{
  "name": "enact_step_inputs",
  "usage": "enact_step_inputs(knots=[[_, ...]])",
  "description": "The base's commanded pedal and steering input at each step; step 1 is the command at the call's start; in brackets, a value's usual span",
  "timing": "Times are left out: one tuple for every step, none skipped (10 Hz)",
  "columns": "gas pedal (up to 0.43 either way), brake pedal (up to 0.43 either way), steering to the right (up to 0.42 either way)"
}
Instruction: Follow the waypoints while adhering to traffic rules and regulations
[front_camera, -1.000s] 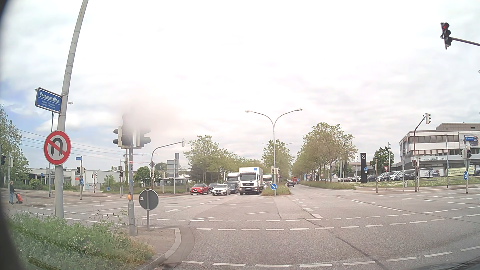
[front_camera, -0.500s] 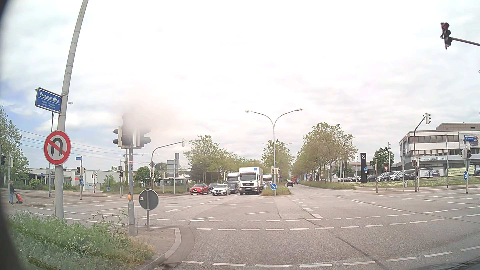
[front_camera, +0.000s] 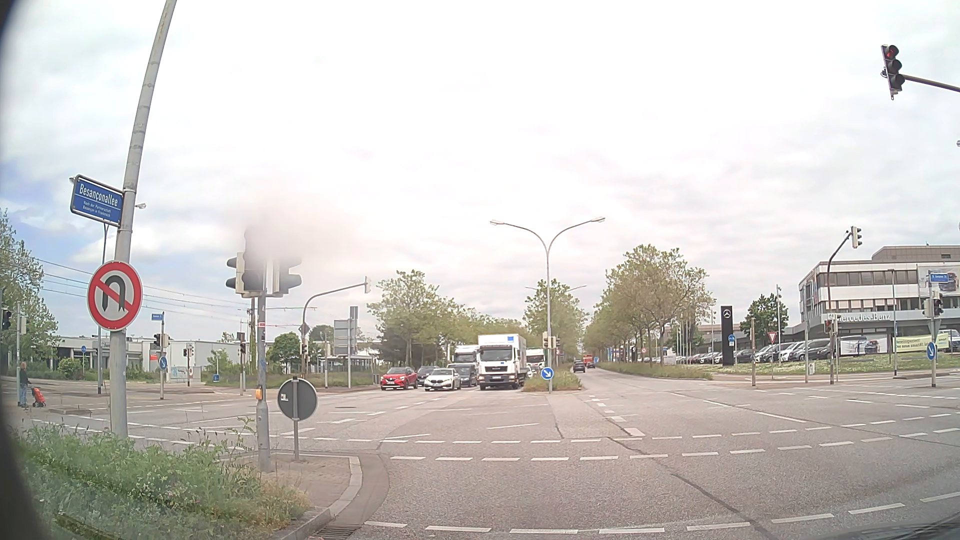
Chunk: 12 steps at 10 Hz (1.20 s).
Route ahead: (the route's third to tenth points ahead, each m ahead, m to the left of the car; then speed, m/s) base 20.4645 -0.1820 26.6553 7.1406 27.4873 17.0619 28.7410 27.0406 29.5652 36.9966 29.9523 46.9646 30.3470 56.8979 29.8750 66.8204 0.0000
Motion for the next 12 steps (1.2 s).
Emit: enact_step_inputs(knots=[[0.000, 0.280, -0.006], [0.000, 0.280, -0.006], [0.000, 0.287, -0.006], [0.000, 0.280, -0.006], [0.000, 0.280, -0.006], [0.000, 0.280, -0.006], [0.000, 0.287, -0.006], [0.000, 0.287, -0.006], [0.000, 0.280, -0.006], [0.000, 0.287, -0.006], [0.000, 0.280, -0.006], [0.000, 0.280, -0.006]])
